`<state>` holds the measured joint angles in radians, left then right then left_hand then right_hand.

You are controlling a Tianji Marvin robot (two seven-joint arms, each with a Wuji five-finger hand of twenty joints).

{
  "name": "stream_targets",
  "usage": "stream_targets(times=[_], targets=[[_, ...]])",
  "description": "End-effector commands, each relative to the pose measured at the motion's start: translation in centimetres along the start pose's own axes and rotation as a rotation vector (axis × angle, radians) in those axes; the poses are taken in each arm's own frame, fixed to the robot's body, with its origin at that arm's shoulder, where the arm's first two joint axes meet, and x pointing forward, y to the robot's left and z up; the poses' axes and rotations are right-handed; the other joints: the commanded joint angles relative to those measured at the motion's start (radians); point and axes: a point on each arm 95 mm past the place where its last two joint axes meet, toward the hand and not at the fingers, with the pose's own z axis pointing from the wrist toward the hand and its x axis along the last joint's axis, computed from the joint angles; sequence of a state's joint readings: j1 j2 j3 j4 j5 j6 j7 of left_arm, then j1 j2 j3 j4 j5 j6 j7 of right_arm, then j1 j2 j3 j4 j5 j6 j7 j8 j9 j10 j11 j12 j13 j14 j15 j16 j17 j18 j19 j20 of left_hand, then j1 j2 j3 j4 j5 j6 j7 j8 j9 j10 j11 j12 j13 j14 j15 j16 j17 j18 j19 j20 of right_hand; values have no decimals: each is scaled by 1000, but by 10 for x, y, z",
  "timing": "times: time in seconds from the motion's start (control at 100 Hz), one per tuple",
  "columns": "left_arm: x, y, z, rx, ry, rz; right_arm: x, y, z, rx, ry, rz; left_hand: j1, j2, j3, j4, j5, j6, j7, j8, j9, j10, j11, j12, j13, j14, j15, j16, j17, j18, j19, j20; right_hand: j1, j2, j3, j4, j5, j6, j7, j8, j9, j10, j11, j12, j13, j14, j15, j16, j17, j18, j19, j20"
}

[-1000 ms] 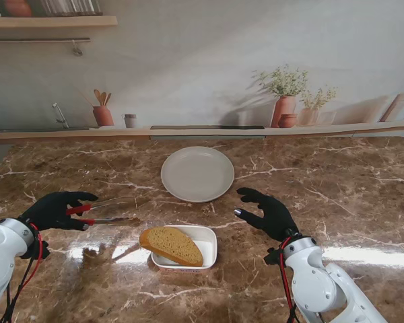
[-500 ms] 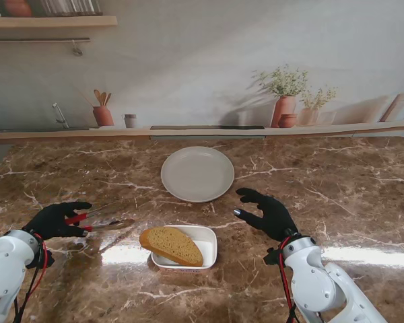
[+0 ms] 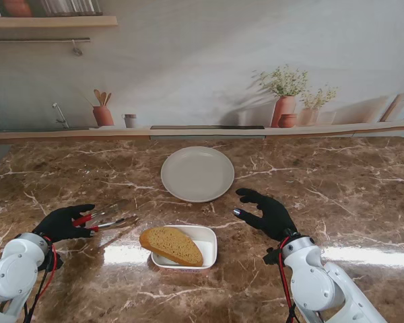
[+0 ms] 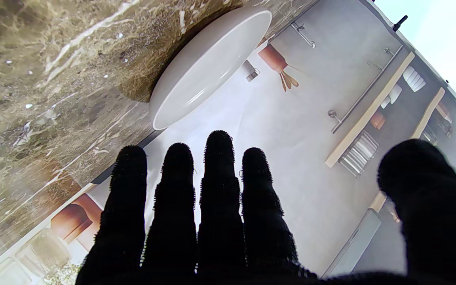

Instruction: Pack bread into a bento box with kitchen tongs

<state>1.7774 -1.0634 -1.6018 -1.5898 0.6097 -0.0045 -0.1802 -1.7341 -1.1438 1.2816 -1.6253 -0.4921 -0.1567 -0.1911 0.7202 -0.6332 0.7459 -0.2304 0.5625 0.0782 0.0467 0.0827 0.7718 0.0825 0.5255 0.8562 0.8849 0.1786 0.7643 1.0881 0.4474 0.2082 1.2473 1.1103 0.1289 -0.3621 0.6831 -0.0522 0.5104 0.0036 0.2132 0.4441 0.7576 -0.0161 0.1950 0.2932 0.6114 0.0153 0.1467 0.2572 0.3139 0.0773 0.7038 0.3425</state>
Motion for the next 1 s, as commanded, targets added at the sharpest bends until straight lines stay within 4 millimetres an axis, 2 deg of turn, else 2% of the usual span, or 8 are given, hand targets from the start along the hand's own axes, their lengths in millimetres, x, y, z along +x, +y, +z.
stream_targets(times=[0.0, 0.13, 0.5, 0.69, 0.79, 0.85, 0.88, 0.99], targets=[[3, 7, 1, -13, -5, -6, -3, -5, -2, 18, -11, 7, -23, 93, 69, 68, -40, 26, -25, -15, -10, -101, 94, -22, -38, 5, -33, -21, -24, 4, -25, -26, 32, 21, 8, 18, 3, -30, 6, -16, 9, -14, -2, 10, 22, 5, 10, 11, -8, -1, 6, 28], [7, 10, 3, -17, -11, 2, -4, -5, -3, 17, -12, 7, -112, 131, 89, 120, -78, 36, -26, -16, -89, -102, 130, -177, -103, 11, -79, -63, -81, 7, -64, -76, 32, 22, 8, 18, 2, -30, 5, -16, 8, -14, -2, 10, 22, 4, 10, 11, -9, -1, 6, 27], [10, 17, 4, -10, -30, 23, -5, -5, -3, 14, -14, 10, -200, 152, -101, 107, -235, 52, 9, 2, -360, -49, -112, -472, -428, 14, -474, -498, -380, 53, -378, -435, 31, 21, 9, 18, 1, -29, 5, -16, 8, -16, -2, 10, 23, 4, 10, 11, -9, 0, 6, 27], [12, 14, 1, 24, -13, 31, -6, -4, -3, 11, -13, 8, -246, 167, -251, 106, -287, 49, 8, 1, -540, -35, -206, -588, -696, 15, -582, -677, -521, 21, -590, -637, 31, 21, 9, 18, 0, -30, 4, -16, 7, -15, -2, 10, 23, 5, 10, 11, -9, -1, 6, 27], [19, 8, -4, 57, 18, 26, -6, -2, -3, 6, -11, 4, -246, 204, -380, 122, -303, 33, 11, 1, -567, -46, -274, -630, -756, -26, -598, -708, -517, -15, -716, -674, 31, 20, 8, 18, 0, -29, 4, -16, 1, -15, -5, 8, 21, 6, 9, 11, -9, -2, 5, 26], [26, 3, -8, 76, 48, 24, -5, 0, -3, 2, -6, -2, -225, 251, -509, 140, -302, 25, 15, 2, -573, -53, -300, -647, -770, -49, -607, -716, -515, -38, -771, -649, 30, 21, 7, 18, 2, -29, 5, -16, -2, -15, -7, 7, 21, 6, 9, 11, -10, -3, 4, 26], [31, 1, -9, 87, 68, 24, -5, 1, -3, 1, -3, -5, -149, 299, -701, 171, -296, 22, 25, 9, -572, -59, -302, -649, -769, -63, -614, -716, -508, -52, -803, -615, 29, 21, 7, 18, 3, -29, 5, -16, -5, -15, -9, 6, 20, 5, 8, 11, -9, -4, 4, 25], [50, -7, -16, 125, 156, 32, -2, 6, -3, 1, 14, -22, -171, 342, -766, 179, -241, 12, 59, 25, -567, -75, -289, -641, -757, -126, -632, -729, -493, -130, -797, -620, 24, 21, 4, 18, 2, -29, 5, -16, -18, -16, -18, 1, 15, 3, 5, 9, -13, -14, -3, 22]])
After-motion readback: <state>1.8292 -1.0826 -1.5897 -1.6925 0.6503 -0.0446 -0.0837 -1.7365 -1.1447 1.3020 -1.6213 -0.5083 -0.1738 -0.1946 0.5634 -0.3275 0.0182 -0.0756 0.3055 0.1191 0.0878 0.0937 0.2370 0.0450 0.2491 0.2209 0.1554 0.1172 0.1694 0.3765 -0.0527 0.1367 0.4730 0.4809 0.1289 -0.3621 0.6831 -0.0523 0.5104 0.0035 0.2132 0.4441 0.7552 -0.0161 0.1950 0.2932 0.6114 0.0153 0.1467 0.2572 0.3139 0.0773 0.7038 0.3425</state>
